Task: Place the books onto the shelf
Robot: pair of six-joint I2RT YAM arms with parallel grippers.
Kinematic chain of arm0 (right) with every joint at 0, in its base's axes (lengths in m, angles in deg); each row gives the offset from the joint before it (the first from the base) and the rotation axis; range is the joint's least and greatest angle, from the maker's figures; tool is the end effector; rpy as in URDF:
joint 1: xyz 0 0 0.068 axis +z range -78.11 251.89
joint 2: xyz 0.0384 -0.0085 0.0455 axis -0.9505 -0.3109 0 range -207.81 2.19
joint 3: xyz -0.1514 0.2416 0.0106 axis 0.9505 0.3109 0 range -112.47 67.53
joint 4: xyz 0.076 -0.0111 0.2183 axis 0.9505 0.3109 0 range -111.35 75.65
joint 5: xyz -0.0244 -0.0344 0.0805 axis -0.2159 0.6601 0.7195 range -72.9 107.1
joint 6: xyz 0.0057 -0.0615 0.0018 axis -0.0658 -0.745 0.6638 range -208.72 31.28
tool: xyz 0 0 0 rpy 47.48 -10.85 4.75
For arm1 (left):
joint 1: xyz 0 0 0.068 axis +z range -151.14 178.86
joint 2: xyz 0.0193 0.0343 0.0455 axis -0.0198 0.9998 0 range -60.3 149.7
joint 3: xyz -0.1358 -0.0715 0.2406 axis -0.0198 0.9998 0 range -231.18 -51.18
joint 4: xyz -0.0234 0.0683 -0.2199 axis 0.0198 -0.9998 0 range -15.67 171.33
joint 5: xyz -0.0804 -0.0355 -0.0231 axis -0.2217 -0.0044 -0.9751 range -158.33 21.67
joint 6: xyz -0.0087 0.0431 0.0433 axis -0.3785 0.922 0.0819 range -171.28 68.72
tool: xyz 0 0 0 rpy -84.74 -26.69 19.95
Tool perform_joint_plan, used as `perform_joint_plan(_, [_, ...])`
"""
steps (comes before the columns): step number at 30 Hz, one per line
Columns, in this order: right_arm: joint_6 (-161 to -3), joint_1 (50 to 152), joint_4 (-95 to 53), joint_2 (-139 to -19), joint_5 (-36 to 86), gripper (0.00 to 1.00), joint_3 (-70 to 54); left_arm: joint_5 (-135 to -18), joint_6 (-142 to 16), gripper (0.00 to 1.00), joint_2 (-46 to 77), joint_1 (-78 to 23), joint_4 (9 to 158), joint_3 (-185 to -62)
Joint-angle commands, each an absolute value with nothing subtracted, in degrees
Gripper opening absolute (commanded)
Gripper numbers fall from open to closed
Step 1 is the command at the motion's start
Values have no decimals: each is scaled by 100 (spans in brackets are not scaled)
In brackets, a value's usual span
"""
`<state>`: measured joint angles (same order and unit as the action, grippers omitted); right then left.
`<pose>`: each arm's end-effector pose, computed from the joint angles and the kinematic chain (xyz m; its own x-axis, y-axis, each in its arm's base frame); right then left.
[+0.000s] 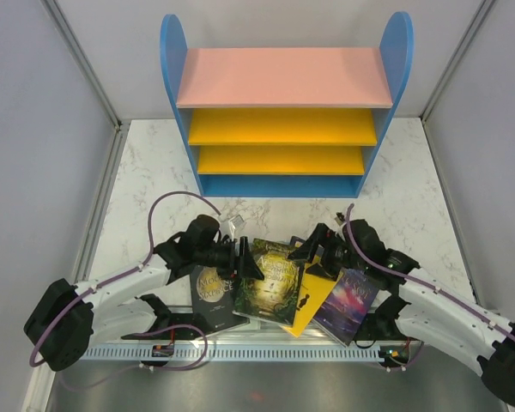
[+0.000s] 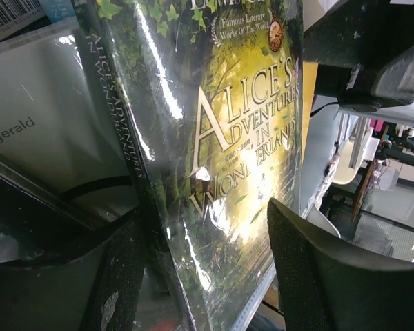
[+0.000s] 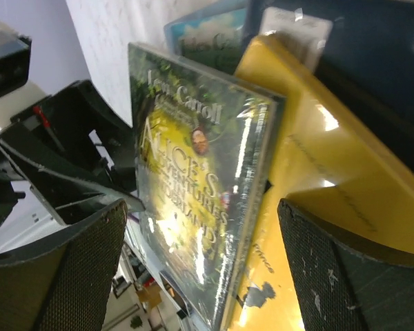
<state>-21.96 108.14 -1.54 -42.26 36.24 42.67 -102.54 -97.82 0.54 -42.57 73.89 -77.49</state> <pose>0.0990 0.0916 0.2177 -0.9030 0.4144 -0.1136 0.1695 0.5864 0.7921 0.1160 -0.1374 0.2091 -0.9696 0.0553 -0.2384 0.2281 0.5574 -0.7983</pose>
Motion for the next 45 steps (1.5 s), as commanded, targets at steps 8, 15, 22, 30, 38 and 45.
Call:
perform_joint_plan(8, [-1384,12777,-1396,-6038,2537,92,4240,-10348,-10155,29,-106,-4166,7650,-7702])
perform_joint_plan(15, [-1445,12814,-1379,-6065,2440,92,4186,-10348,-10050,2,-659,-3613,7123,-7650])
perform_joint_plan(22, [-1209,12814,-1991,-5478,2370,92,4318,-10690,-10294,2,-1152,-3269,7411,-7500])
perform_joint_plan(30, [-769,12814,-2873,-4300,2080,98,4845,-11086,-11182,2,-1126,-2936,8545,-7289])
perform_joint_plan(38, [-118,12823,-3146,-3279,1904,98,5610,-11324,-12440,2,-538,-2636,10303,-7192])
perform_joint_plan(45, [-232,12831,-3075,-3665,1922,97,5417,-11324,-12950,2,-256,-2636,11147,-7245])
